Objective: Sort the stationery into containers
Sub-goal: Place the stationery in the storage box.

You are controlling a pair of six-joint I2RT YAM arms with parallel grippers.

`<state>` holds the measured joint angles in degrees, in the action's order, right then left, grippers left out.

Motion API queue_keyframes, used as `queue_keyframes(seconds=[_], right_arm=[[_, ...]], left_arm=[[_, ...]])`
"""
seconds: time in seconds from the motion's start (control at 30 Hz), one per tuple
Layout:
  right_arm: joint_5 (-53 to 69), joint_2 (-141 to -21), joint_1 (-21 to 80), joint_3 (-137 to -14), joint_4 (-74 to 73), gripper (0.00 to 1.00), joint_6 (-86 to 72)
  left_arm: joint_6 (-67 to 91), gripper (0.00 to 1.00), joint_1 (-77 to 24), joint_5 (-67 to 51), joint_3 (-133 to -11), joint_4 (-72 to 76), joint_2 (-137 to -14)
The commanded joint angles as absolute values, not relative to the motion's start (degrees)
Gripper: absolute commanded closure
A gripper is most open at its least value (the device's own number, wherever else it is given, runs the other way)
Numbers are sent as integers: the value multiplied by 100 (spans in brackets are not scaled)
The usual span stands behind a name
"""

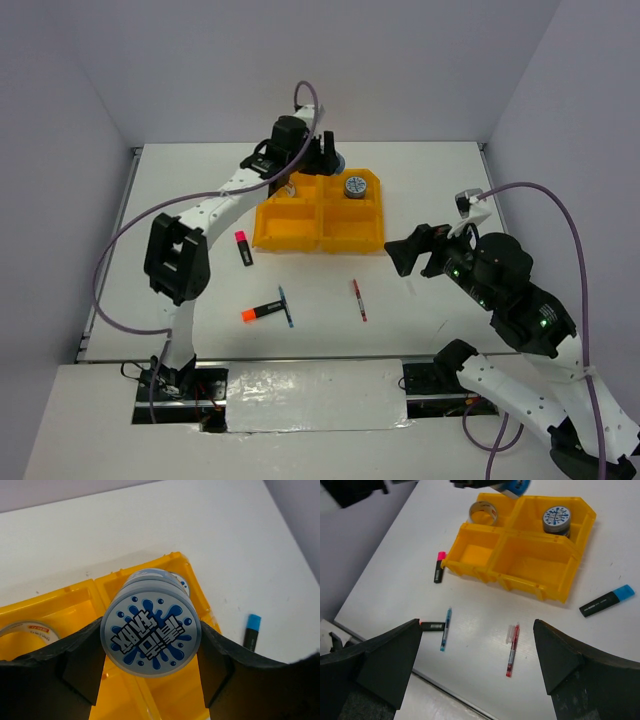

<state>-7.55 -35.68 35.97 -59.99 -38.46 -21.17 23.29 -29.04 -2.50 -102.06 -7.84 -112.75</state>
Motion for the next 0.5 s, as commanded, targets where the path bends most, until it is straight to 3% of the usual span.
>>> queue_keyframes(seconds=[0.0, 0.3, 0.47], right_arm=[[-440, -3472, 3577, -6328, -4174, 0, -2083], [-150, -3349, 3577, -6337, -4228, 0, -1899], [-26, -3357, 3577, -6258, -4140, 0, -1846]], left_arm=[[1609, 97, -3032, -194, -10880, -289, -11688], [1599, 83, -3059, -26, -11109, -255, -12305], [1591, 82, -3059, 237, -10977, -185, -12454]])
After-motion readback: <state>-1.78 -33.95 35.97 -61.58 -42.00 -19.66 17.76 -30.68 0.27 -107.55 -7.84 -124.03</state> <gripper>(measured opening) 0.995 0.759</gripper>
